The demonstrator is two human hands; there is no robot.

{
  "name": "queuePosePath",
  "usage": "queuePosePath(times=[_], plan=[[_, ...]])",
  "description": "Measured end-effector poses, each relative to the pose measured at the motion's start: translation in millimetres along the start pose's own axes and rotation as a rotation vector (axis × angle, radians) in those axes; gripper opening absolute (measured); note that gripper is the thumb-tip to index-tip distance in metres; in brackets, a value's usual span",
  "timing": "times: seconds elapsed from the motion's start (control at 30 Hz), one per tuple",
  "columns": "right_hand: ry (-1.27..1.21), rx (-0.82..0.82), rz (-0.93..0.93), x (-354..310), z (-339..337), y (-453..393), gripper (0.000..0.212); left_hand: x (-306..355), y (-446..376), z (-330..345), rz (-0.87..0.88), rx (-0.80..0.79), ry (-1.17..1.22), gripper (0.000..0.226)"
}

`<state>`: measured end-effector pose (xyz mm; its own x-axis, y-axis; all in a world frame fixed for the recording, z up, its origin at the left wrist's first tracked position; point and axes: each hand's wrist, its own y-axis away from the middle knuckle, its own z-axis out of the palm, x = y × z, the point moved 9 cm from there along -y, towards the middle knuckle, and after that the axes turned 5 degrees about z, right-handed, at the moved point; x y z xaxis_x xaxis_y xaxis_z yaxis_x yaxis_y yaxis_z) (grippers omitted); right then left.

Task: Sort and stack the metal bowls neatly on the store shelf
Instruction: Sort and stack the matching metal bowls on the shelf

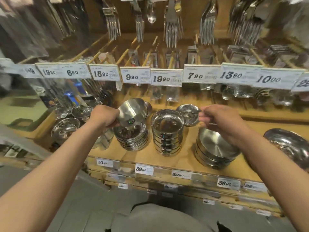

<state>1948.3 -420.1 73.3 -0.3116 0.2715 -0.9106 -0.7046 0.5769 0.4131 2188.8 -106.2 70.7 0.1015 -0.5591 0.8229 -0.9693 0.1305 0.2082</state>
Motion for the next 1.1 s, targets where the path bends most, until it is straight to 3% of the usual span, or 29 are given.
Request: queuePosePath(times=[0.13,0.43,0.57,0.77,0.97,1.1], plan=[[-0.010,-0.026,0.014,6.2,6.0,5.6,0.019,18.3,21.1,6.1,0.029,-0.094,0.031,0.013],[-0.179,-0.094,0.058,12.9,11.6,57.6,0.029,109.0,90.7,88.7,0.255,-0.593,-0.068,0.018],[-0.241,0.078,-0.057,17.3,-37.0,95.0,0.031,130.8,125.1,145.4,0.366,-0.712,-0.055,0.021],[-0.235,0.364,-0.064,47.6,-120.2,150.7,0.017,134.0,200.6,226.8,0.527,-0.856,-0.005,0.015],[-0.312,0.495,-0.072,75.2,-216.5,173.3,0.013,141.6,267.3,303.4,0.432,-0.995,0.153,0.027],[-0.258,0.474,-0.103,82.1,-295.2,175.2,0.034,168.6,310.7,366.4,0.380,-0.974,0.201,0.023]])
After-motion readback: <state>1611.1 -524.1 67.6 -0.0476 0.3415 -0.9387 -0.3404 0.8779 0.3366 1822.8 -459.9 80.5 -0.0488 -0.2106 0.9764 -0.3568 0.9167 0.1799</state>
